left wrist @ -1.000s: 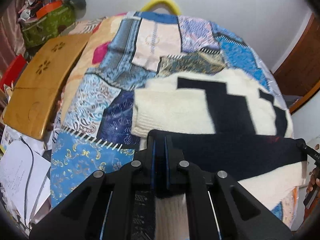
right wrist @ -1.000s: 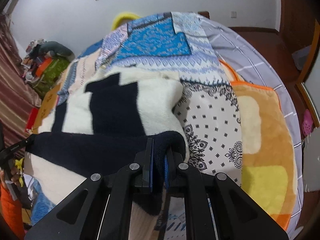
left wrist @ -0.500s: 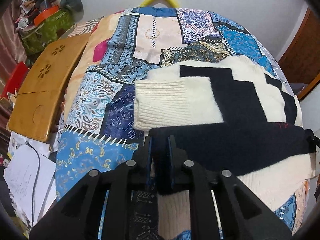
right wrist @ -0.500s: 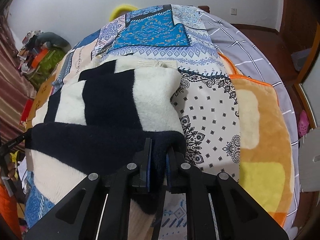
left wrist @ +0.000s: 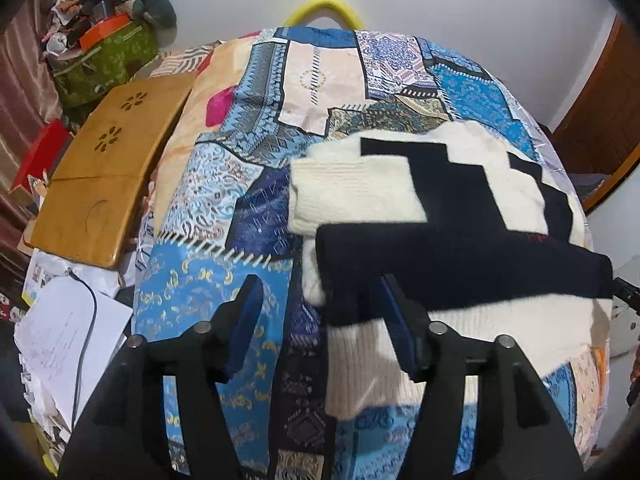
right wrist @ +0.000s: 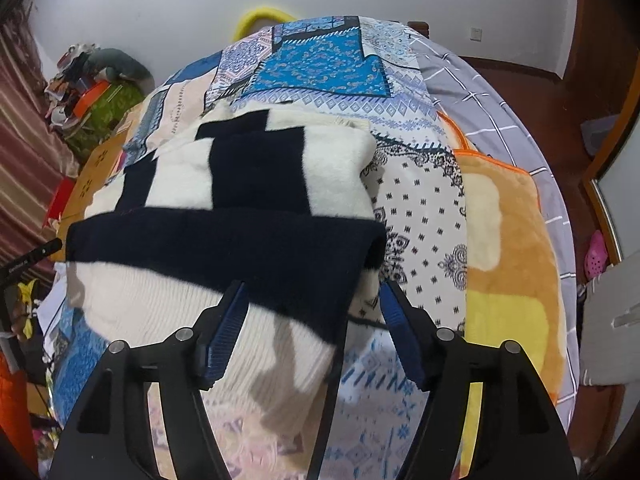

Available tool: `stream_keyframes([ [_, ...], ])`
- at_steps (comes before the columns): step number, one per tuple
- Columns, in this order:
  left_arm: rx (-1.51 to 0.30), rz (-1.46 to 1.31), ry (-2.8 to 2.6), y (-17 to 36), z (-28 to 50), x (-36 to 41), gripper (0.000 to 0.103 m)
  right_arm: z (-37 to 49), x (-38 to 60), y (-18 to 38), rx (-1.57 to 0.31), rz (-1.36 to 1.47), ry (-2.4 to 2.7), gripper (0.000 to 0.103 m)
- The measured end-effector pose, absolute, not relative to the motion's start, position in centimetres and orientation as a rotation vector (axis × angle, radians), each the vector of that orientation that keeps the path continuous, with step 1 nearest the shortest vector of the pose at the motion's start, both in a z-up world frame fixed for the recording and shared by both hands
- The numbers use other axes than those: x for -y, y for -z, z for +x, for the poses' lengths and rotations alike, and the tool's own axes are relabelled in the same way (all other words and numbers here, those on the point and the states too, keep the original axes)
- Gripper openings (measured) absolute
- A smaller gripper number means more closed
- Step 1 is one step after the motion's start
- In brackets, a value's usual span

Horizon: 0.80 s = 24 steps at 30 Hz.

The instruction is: Fold small clothes

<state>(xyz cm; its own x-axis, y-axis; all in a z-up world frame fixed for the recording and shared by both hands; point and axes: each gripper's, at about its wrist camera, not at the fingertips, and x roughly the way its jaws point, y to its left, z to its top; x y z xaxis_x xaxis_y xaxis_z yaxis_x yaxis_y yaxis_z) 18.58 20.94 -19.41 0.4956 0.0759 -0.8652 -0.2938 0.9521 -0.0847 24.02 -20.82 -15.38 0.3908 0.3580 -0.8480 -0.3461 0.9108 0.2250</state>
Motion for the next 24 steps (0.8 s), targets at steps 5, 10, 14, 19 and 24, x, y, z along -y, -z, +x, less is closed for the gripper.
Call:
stream_keyframes([
  [5,-1.066,-0.25,-0.187,20.3,17.0,-20.4,0.065,22.4,21.0,16.0,-1.1,0.014,-0.453,0.065],
  [10,-1.116,-0.266,-0.171,22.2,15.7,-20.0,0.065,21.2,20.9,17.6,-1.14,0.034,-0.46,0.065],
  [14,-1.146,-0.319,-0.149,23.6,15.3,-19.8,0.065,20.5,20.6,18.6,-1.157,0.047,-0.473,0.065],
  [19,-1.158,-0.351,-0.134,24.5,15.3,-19.5,0.065,20.4,20.4,19.2,-1.162,0.083,-0.479,0.065],
  [24,-1.164,-0.345,-0.119,24.8,15.4,-18.9,0.064,20.8,20.5,19.8,-1.188,0.129,-0.489,0.046],
])
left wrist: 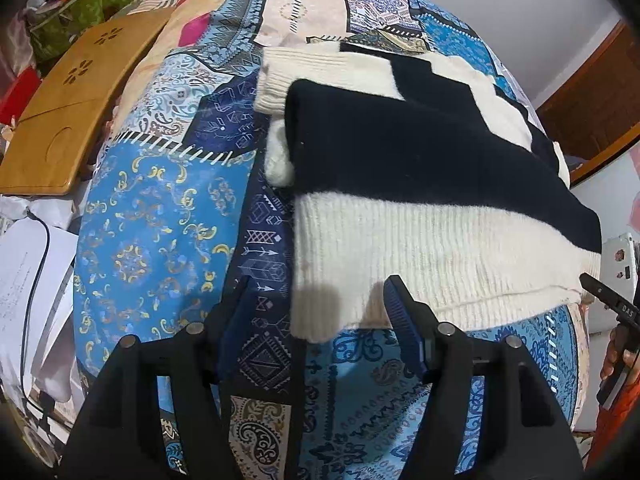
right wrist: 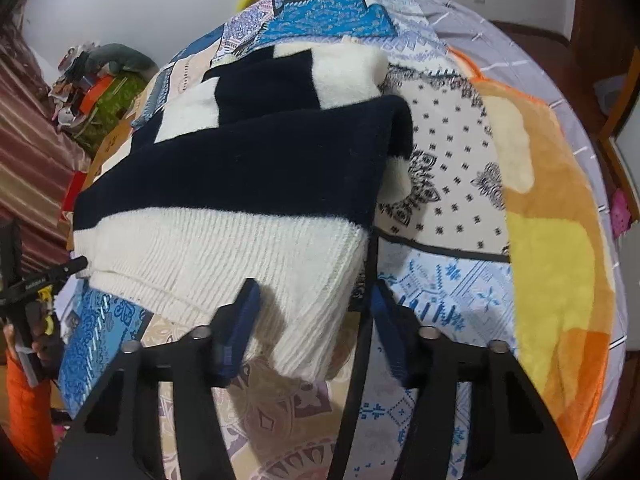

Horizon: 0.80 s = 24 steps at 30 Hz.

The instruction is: Fold small clothes

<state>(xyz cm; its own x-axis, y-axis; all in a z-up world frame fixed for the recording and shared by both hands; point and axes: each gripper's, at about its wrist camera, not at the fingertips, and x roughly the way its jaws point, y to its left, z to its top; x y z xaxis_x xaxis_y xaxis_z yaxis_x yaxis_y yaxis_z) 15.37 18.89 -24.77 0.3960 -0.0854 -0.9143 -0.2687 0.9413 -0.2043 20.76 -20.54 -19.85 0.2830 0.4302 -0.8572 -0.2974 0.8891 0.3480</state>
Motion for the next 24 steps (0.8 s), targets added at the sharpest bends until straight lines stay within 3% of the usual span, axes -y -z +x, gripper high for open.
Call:
stream_keyframes([
  [2,-1.165,-0.336,-0.113,24.8,15.4,-18.7,0.058,20.8,20.5,20.0,-1.195,0.14,-0.5,0.036],
  [5,-1.166,-0.324,-0.103,24.7,15.6,-18.4,0.039,20.6,20.3,19.7,-1.183,0.136,-0.514,0.02],
  [6,-1.168,-0.324,-0.098,24.7,15.7,-18.4,0.028,20.6,20.2,19.5,-1.179,0.132,-0.519,0.013],
  [10,-1.15,-0.298,-0.094,24.0,15.9,-18.1,0.012,20.5,19.7,18.7,-1.151,0.106,-0.538,0.009],
  [24,-0.918,-0.28,-0.051,15.1,18.0,-17.7,0.007,23.4,18.6,12.0,-0.971,0.09,-0.555,0.007],
])
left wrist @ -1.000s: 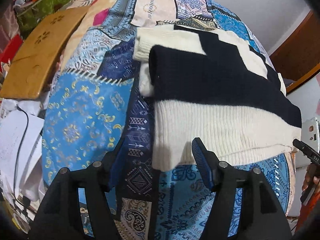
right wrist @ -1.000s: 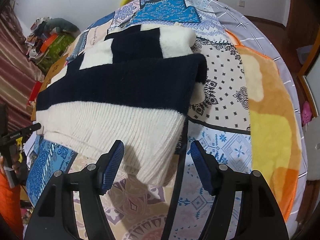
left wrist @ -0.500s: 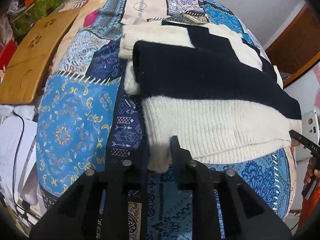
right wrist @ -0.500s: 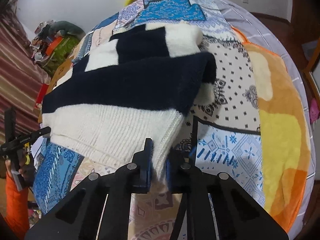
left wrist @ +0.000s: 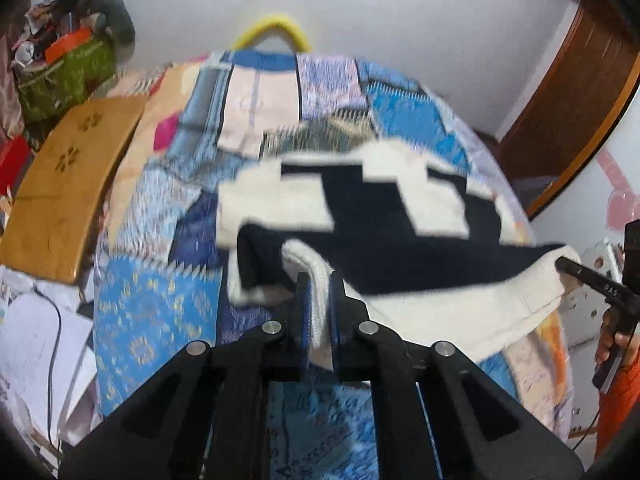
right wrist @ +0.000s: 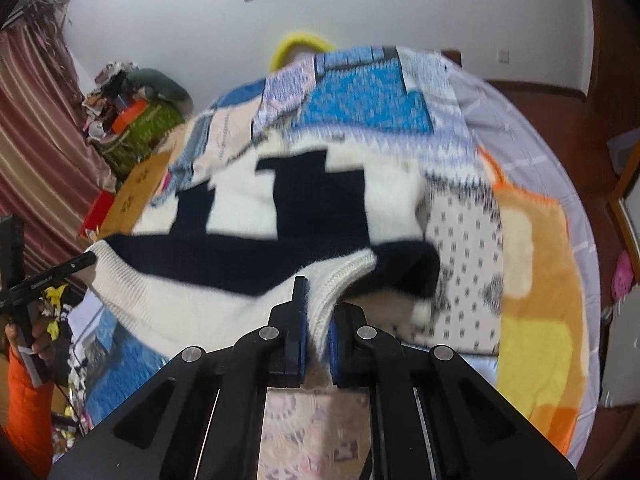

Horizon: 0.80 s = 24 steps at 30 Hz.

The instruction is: Fold small clothes

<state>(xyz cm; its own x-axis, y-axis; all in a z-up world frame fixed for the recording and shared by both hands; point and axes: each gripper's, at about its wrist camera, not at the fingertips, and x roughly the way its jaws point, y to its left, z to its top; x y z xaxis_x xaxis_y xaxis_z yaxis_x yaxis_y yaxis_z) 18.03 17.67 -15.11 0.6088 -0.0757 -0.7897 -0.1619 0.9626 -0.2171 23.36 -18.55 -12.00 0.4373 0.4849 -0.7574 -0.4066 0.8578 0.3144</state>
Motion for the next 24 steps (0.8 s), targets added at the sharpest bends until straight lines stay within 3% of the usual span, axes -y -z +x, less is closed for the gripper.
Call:
stream_keyframes([
  [10,-0.848,-0.273,-0.178,12.3,23.6,-20.4,0.007,29.0,18.0,9.6,-0.899,0.134,-0.501,0.007],
  [24,-0.971,-0.237,-0.258,18.7,32.6,-23.2,0.007,37.2,17.1,14.2,-1.007,0.164,-0.443,0.007],
])
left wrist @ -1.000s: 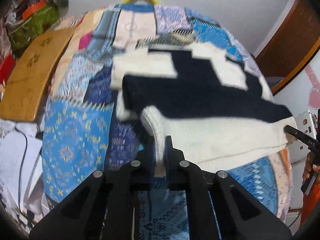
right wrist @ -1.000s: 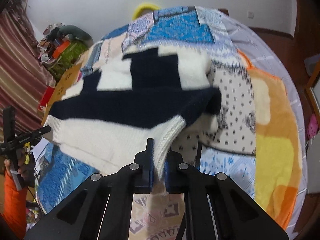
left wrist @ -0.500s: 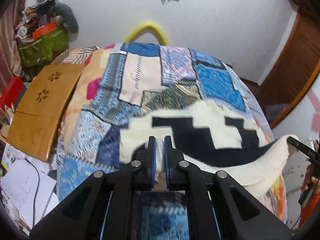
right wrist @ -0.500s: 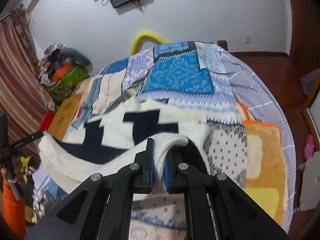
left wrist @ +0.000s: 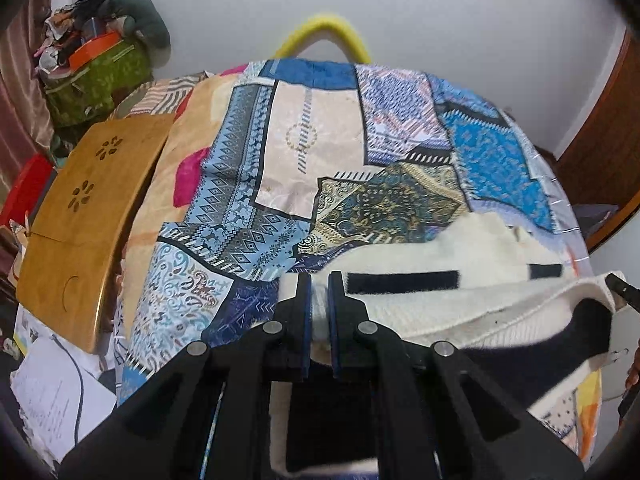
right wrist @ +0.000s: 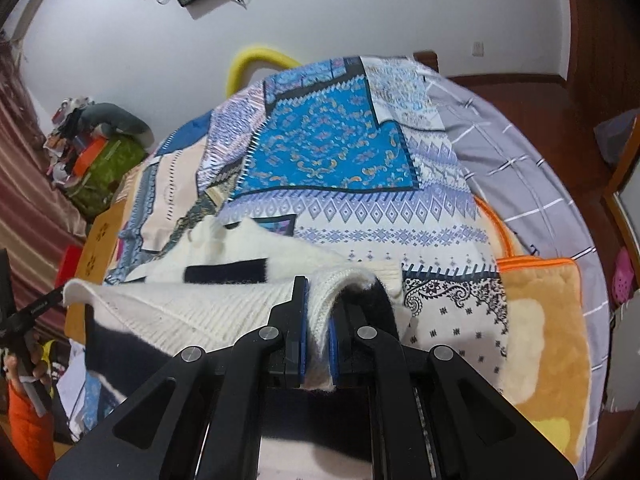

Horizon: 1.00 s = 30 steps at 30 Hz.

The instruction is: Fold small clothes

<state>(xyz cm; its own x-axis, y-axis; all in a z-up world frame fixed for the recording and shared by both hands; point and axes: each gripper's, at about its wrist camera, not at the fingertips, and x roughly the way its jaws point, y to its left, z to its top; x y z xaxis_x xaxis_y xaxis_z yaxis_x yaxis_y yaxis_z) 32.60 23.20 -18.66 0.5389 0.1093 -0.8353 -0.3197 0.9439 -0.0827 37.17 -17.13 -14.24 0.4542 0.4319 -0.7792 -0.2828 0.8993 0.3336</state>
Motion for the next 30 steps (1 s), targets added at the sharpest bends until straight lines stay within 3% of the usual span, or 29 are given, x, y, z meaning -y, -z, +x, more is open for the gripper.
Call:
stream_keyframes([
  [11,-1.025,-0.184,-0.293,22.0,35.5,-23.6,0.007,39.4,17.4,16.2,-1.082,0.211,-0.448,0.011],
  [14,-1.035,-0.148,-0.312,21.7,35.4,-23.2,0.01,39.6,17.9,15.9,-1.097,0.261,-0.437,0.02],
  [17,-1.025,-0.143,-0.303,20.7,35.0,-22.8,0.026,39.2,18.0,14.8,-1.058,0.252,-0.41,0.041],
  [18,-1.008,-0.134,-0.307,20.1,34.7,-22.6,0.038,39.0,18.0,14.2,-1.034,0.233,-0.397,0.047],
  [19,-0.992,-0.126,-0.309,19.6,34.5,-22.4,0.05,38.7,18.0,13.6,-1.011,0.216,-0.392,0.049],
  [21,-0.955,-0.11,-0.309,18.4,33.8,-22.0,0.06,38.4,17.8,12.7,-0.992,0.197,-0.401,0.049],
  [25,-0.928,-0.089,-0.275,16.5,33.0,-20.8,0.065,37.5,16.6,11.1,-0.968,0.138,-0.431,0.05],
  [28,-0.919,-0.08,-0.236,15.6,32.6,-19.4,0.069,36.4,14.8,10.4,-0.939,0.074,-0.461,0.059],
  [30,-0.912,-0.067,-0.208,15.3,32.4,-18.3,0.071,35.6,13.2,10.1,-0.916,0.025,-0.491,0.059],
])
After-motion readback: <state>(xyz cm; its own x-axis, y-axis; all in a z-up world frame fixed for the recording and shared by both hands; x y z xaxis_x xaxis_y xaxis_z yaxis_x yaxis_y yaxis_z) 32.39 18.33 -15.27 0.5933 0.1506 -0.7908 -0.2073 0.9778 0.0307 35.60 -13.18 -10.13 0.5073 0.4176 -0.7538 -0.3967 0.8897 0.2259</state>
